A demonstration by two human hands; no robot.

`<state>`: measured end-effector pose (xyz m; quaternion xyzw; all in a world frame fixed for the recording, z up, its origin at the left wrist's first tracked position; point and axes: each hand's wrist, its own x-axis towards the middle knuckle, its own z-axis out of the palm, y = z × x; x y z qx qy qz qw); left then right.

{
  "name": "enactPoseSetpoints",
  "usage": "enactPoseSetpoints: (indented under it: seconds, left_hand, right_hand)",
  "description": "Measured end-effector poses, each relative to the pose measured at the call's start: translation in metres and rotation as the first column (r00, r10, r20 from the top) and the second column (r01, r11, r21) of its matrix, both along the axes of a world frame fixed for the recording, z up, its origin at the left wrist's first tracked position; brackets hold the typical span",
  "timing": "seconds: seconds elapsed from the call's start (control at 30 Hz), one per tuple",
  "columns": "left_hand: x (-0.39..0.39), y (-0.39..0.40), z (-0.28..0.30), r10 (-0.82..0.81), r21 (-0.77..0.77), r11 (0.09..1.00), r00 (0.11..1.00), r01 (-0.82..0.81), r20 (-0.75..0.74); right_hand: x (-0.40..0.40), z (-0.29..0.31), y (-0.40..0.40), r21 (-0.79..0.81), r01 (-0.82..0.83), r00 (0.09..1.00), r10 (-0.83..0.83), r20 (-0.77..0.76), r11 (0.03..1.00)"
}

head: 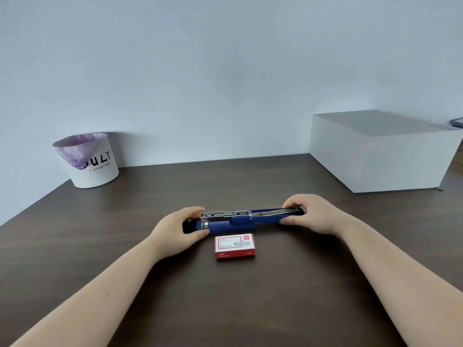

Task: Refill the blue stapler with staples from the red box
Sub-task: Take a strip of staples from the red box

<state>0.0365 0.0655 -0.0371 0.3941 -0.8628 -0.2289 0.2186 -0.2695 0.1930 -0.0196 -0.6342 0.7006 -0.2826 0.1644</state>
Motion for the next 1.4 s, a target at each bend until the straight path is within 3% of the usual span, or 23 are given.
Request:
enactPoseSetpoints:
  seconds: [0.07,0.2,0.33,0.47,0.53,0.6,0.7,0.83,1.17,1.4]
  left_hand:
    - [-0.002,0.009,0.001,-0.007,-0.011,1.0,0.996,0.006,-0.092]
    - [-0.01,0.035,0.003,0.027,-0.276,0.957,0.972,-0.092,-0.232]
    - [-0.017,0.055,0.005,-0.125,-0.318,0.942,0.991,0.104,-0.046]
    - [-0.028,0.058,0.012,-0.184,-0.319,0.917,0.965,0.238,0.19]
    - [-0.032,0.057,0.017,-0.172,-0.309,0.925,0.97,0.219,0.172]
    - [-0.035,0.056,0.022,-0.157,-0.296,0.939,0.983,0.178,0.093]
    - [-0.04,0.056,0.028,-0.142,-0.28,0.95,0.99,0.135,-0.006]
    - [-0.043,0.061,0.028,-0.148,-0.296,0.947,0.988,0.128,-0.046]
    - [-0.04,0.059,0.033,-0.159,-0.292,0.947,0.985,0.132,-0.072]
    - [-0.04,0.055,0.03,-0.163,-0.275,0.953,0.981,0.13,-0.103]
  right_hand:
    - [0.0,-0.002,0.002,-0.01,0.015,1.0,-0.015,0.028,1.0]
    - [0.004,0.0,0.005,-0.179,0.176,0.979,-0.152,0.139,0.968]
    - [0.015,0.007,0.008,-0.282,0.213,0.974,-0.181,0.136,0.935]
    - [0.033,0.012,0.015,-0.271,0.146,0.988,-0.13,0.077,0.951]
    - [0.045,0.013,0.017,-0.232,0.098,0.992,-0.077,0.101,0.968]
    - [0.058,0.012,0.017,-0.158,0.051,0.975,-0.015,0.22,0.986]
    - [0.074,0.011,0.015,-0.003,0.002,0.851,0.0,0.526,1.0]
    - [0.078,0.01,0.016,0.069,-0.117,0.682,0.03,0.731,0.991]
    - [0.069,0.012,0.017,0.073,-0.245,0.464,0.051,0.884,0.967]
    - [0.067,0.012,0.016,0.082,-0.25,0.417,0.031,0.908,0.965]
